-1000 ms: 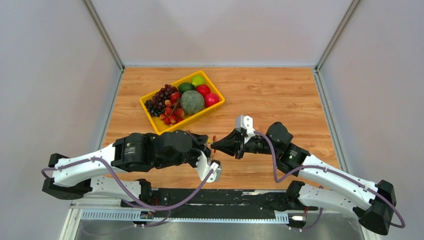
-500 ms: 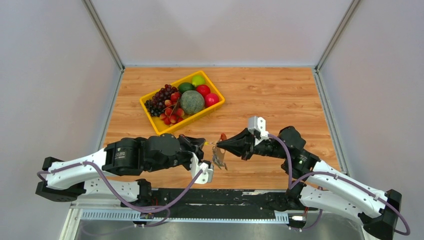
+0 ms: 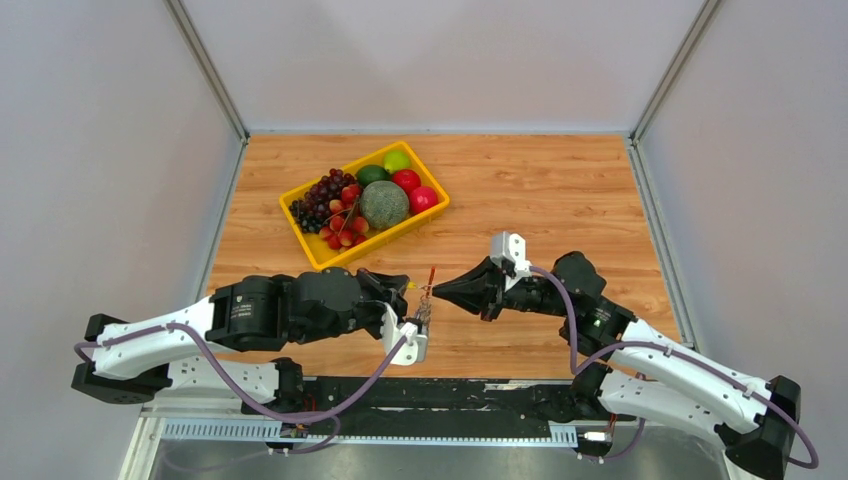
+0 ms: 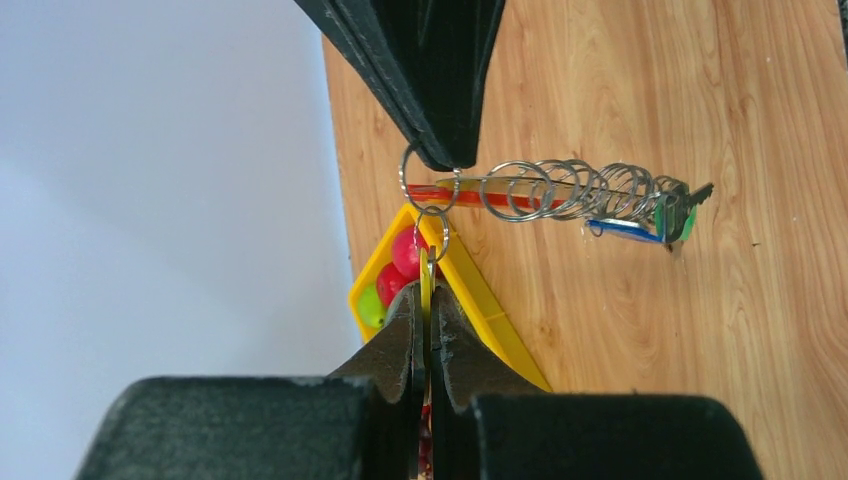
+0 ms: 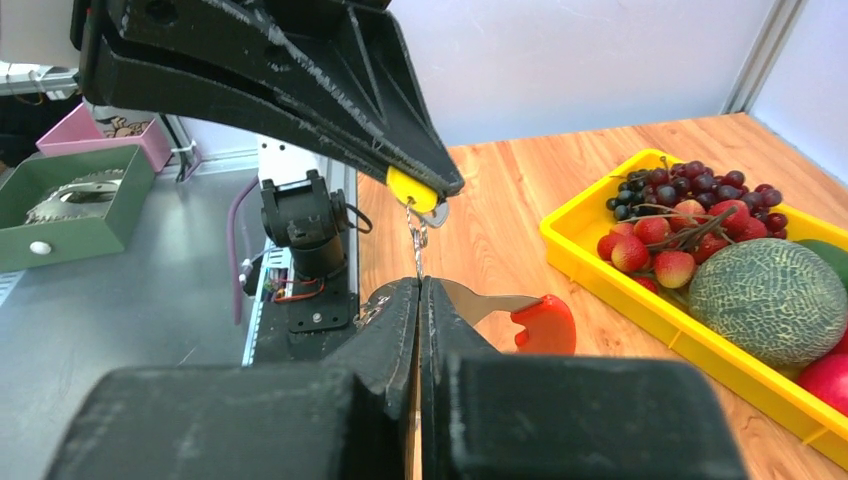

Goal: Remove the keys from the keyring

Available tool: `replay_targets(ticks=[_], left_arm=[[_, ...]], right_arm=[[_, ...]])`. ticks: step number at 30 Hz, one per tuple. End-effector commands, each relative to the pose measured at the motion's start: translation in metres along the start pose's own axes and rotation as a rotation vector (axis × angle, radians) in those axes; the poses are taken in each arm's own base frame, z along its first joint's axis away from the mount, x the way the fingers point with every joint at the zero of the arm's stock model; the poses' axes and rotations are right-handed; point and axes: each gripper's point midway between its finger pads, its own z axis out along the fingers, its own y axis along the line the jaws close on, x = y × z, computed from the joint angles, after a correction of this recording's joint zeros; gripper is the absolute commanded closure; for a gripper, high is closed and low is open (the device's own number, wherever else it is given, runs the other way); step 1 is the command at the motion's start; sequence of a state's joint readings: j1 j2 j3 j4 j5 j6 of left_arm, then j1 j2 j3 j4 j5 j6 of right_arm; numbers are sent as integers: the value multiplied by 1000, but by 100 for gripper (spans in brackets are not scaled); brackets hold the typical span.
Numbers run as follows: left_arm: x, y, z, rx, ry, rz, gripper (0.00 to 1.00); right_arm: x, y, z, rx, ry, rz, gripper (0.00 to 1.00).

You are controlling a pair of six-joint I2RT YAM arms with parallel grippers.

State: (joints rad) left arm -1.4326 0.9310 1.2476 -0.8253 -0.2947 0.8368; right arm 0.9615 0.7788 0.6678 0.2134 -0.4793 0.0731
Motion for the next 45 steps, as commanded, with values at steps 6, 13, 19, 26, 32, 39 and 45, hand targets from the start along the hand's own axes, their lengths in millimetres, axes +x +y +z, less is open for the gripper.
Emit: replay_targets(ticks=[6,13,19,26,32,39,45], left_arm=[[-2,17,-6,-76,4,-38,100],[-6,17,-3,-71,-13,-31,100],[-10,15,2,-61,-26,-24,100],[-16,16,6,-60,-49,-26,100],[-20,16,8,-57,-64,-35,100],[-22,23,3,-91,-75,-73,100],[-22,27,10,-114,-43,-186,100]], right_arm=[[3,5,7,-49,23,23,100],[6,5,11,-58,43,34,100],[10,3,14,-54,62,46,100],[21,2,20,-65,105,83,100],[29,1,24,-70,131,108,100],[38,0,24,-69,154,129,100],[35,2,22,-78,147,108,100]])
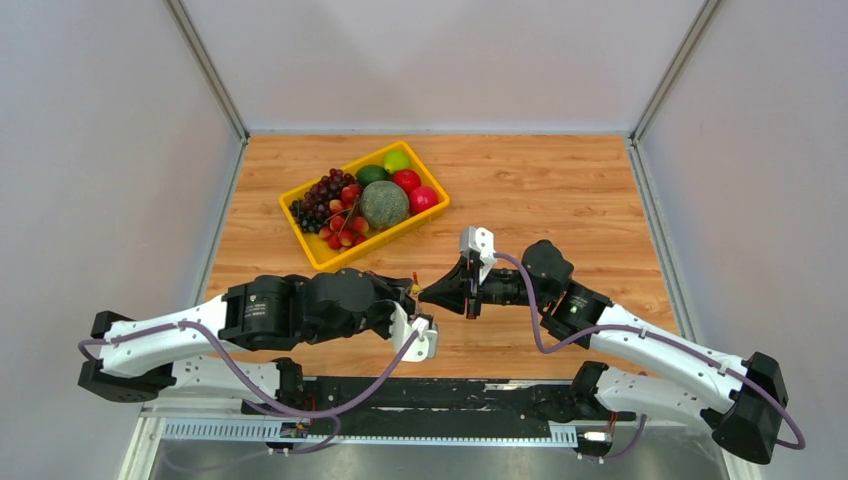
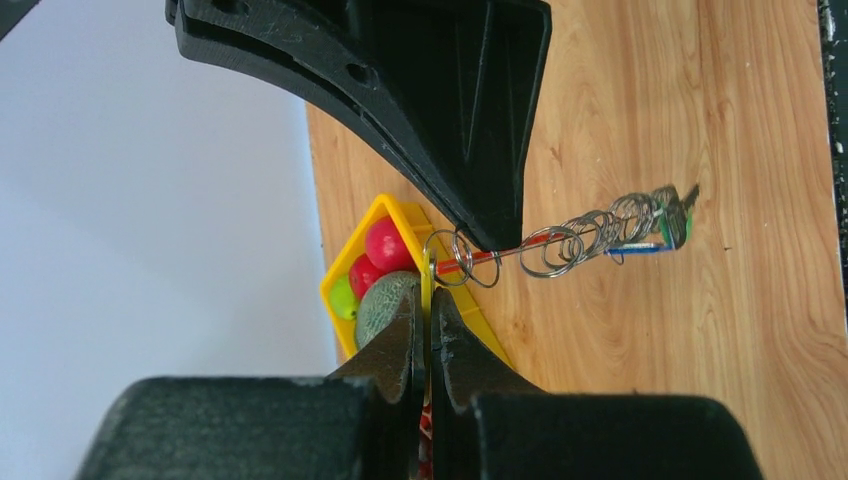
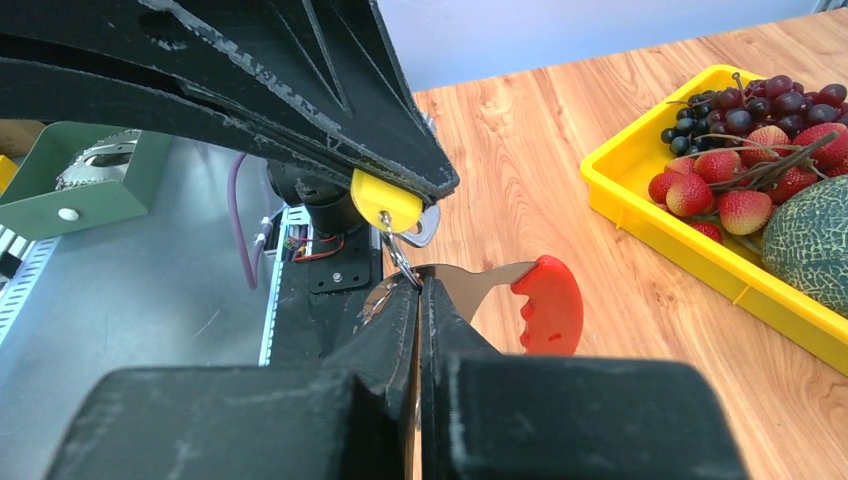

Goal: Remove the keys from the keyring

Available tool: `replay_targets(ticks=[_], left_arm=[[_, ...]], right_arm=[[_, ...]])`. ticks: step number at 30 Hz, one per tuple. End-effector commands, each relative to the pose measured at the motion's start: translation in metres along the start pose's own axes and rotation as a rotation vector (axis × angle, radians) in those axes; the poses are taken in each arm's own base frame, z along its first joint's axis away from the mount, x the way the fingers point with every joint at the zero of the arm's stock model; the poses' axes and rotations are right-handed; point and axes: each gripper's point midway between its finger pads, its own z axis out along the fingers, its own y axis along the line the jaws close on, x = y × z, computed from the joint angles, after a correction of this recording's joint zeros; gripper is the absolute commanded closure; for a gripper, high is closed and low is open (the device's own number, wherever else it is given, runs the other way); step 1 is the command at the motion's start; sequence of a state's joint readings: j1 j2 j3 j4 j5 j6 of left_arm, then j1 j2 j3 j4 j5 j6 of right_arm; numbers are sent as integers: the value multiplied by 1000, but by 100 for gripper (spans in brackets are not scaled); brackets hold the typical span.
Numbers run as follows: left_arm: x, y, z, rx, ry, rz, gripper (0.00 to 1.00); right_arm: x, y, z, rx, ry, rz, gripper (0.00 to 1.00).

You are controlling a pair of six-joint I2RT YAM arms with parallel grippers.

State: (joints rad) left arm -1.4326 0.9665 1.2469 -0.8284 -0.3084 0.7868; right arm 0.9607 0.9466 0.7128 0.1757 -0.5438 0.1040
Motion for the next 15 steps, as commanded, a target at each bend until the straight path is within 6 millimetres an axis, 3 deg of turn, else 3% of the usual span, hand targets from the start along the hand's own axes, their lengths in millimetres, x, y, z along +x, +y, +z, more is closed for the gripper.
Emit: replay_targets(ticks=[1,8,15], left_arm=[[-25,34,-2,-138,-76,-167,100],[-26,32,4,-149,-64,-305,100],[-24,48,3,-216,-6,-414,100]], right_arm=[[-8,8,-1,-33,-3,-13,100],[-8,9,-6,-35,9,-53,100],[2,10,-7,-35,45,-67,100]])
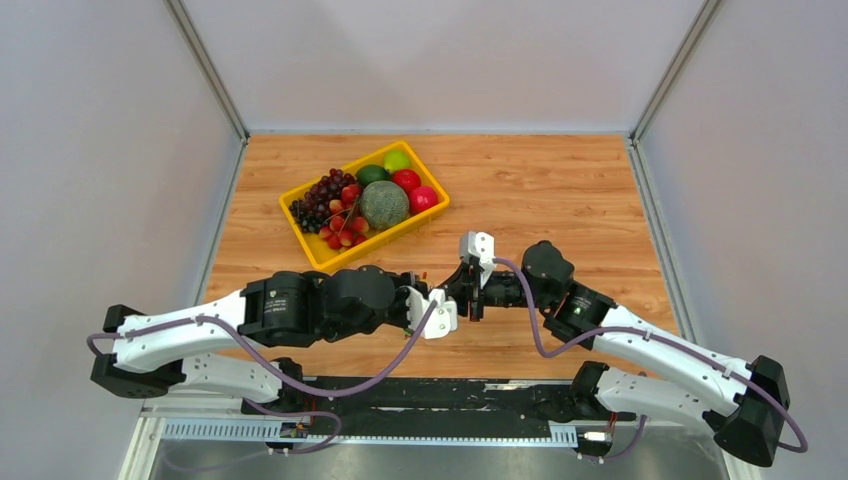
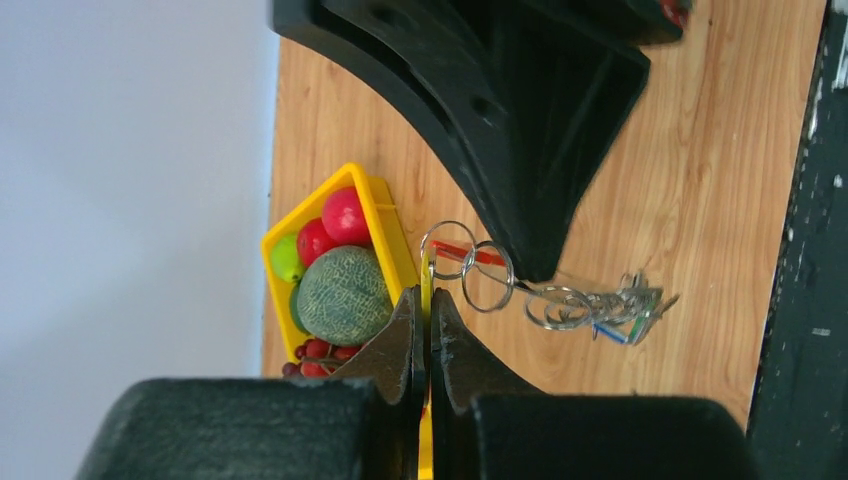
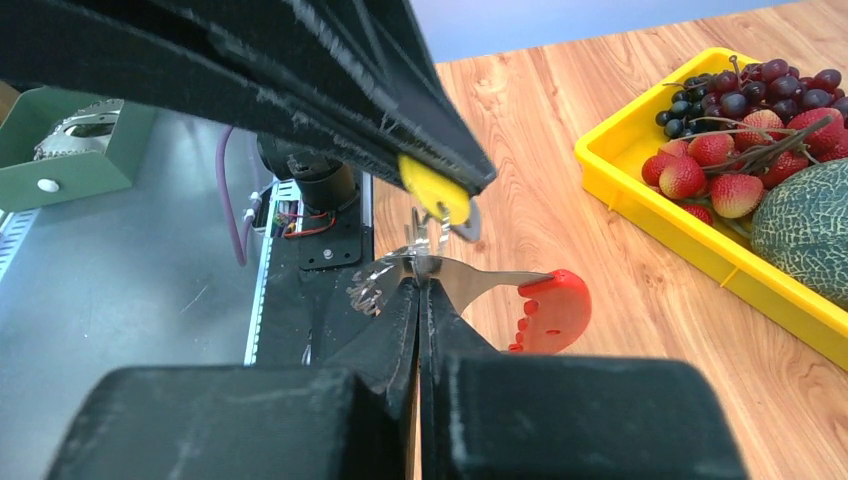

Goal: Remove the keys from the keyring

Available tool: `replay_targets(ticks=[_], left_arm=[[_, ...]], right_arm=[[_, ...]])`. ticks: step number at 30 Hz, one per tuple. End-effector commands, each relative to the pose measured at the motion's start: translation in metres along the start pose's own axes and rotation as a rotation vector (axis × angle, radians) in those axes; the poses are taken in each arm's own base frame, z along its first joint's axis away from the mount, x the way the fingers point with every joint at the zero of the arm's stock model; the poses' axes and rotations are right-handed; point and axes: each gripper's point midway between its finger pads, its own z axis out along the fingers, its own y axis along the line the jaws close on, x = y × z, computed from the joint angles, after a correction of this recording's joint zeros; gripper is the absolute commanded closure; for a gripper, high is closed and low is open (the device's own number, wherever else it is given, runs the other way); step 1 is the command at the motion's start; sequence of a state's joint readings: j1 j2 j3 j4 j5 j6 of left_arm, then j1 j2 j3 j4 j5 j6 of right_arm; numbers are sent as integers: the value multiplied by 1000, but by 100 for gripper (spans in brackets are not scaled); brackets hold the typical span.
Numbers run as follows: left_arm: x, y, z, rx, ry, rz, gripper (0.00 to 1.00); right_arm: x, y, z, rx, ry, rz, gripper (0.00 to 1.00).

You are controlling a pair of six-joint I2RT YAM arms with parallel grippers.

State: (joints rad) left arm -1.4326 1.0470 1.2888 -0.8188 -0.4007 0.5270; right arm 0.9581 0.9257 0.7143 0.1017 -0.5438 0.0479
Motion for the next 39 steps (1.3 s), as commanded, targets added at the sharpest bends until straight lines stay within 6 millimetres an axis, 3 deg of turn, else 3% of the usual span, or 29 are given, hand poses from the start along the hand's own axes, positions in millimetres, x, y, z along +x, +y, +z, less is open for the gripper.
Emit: replay_targets(ticks=[1,8,12,17,26,33,39], left_arm=[[-34,38,-11,-143,-89,-179,100],[-23,23,6,-103,11,-199,100],[-19,26,6,-130,24,-228,100],[-16,24,3,-121,42,-283,100],[-1,6,10,-62,213,-324,100],[4,-9,16,1,348,-333,100],[-7,-9,19,23,303,-353,100]], right_arm=[[-6,11,-2,-42,4,-41,100],[-4,5,-3,-3,24,-64,100],[-11,-7,-9,85,0,-68,100],[-17,-15,-29,189,-55,-84,70],[-13,-15,-55,263,-107,-92,46],[-8,-15,-56,265,-103,-95,47],[-9,-16,-48,245,-126,-101,56]])
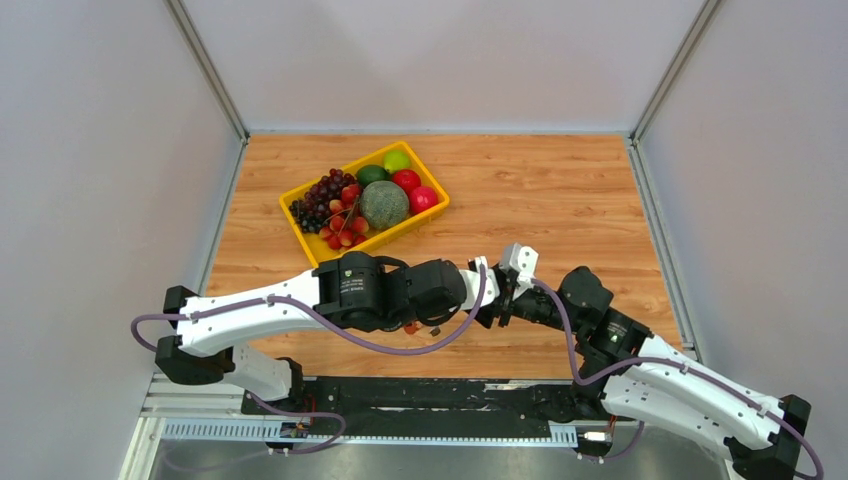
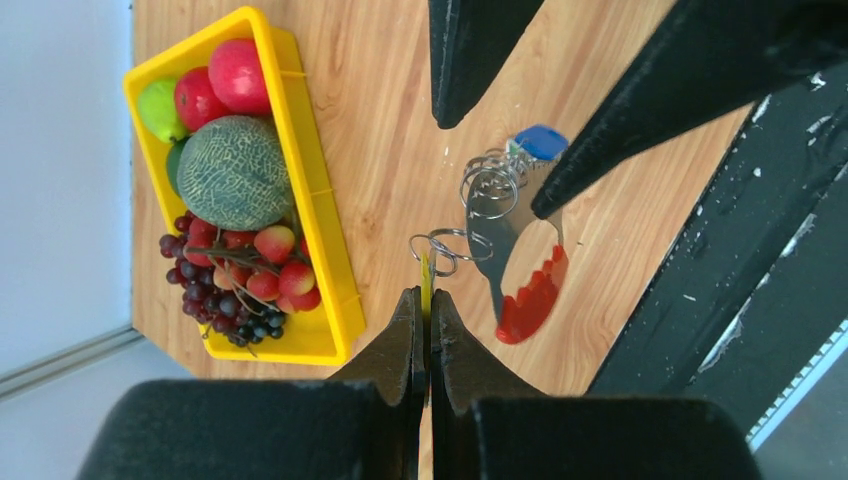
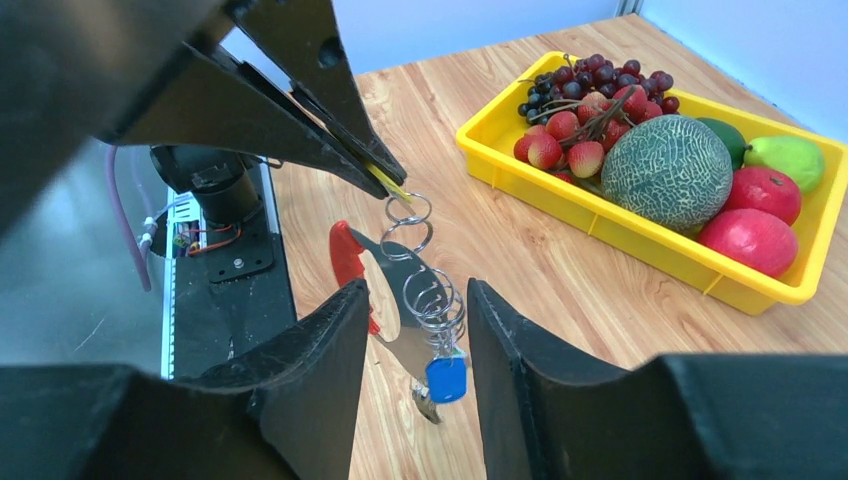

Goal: Remove the keys from the keyring

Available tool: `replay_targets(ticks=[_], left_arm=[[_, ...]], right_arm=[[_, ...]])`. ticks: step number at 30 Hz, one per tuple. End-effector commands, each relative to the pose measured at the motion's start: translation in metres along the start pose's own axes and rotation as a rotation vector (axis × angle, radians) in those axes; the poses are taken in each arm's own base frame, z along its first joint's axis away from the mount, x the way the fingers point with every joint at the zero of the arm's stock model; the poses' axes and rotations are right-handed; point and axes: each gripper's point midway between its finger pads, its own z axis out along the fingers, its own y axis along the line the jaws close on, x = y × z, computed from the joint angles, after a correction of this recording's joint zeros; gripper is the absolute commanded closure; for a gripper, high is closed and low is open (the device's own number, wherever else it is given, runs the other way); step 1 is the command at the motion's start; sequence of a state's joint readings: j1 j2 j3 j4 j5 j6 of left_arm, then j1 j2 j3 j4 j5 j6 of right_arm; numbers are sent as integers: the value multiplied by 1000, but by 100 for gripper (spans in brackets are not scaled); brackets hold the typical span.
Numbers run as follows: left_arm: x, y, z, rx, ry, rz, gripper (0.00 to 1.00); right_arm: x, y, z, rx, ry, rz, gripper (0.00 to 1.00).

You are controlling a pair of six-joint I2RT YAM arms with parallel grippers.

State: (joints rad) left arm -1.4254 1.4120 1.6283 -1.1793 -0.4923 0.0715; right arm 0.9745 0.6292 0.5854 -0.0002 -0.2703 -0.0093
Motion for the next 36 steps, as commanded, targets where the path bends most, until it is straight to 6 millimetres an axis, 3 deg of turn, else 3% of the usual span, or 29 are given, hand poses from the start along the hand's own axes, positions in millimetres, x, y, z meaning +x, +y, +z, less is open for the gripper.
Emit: replay_targets(ticks=[1,17,25,32,33,36], left_arm=[[-13,4,-15,19,-65,-64,100],[-29,1,-27,79,-163,-75,100],[-42,-9,-44,184,-302,-22,100],[-43,-22,-51,268,-353,40,100],[-41,-15,-49,222,-343,39,100],[-43,-26,-53,286,-371,64,100]], right_arm=[[-9,2,5,-14,-62,-13,56],[-12,13,11,-81,-105,-7,48],[-17,17,10,-108,-122,-21,48],[-25,25,8,-148,-144,-28,48],[-27,25,8,-151,-149,-30,49],[-31,29,6,-169,-164,-34,50]])
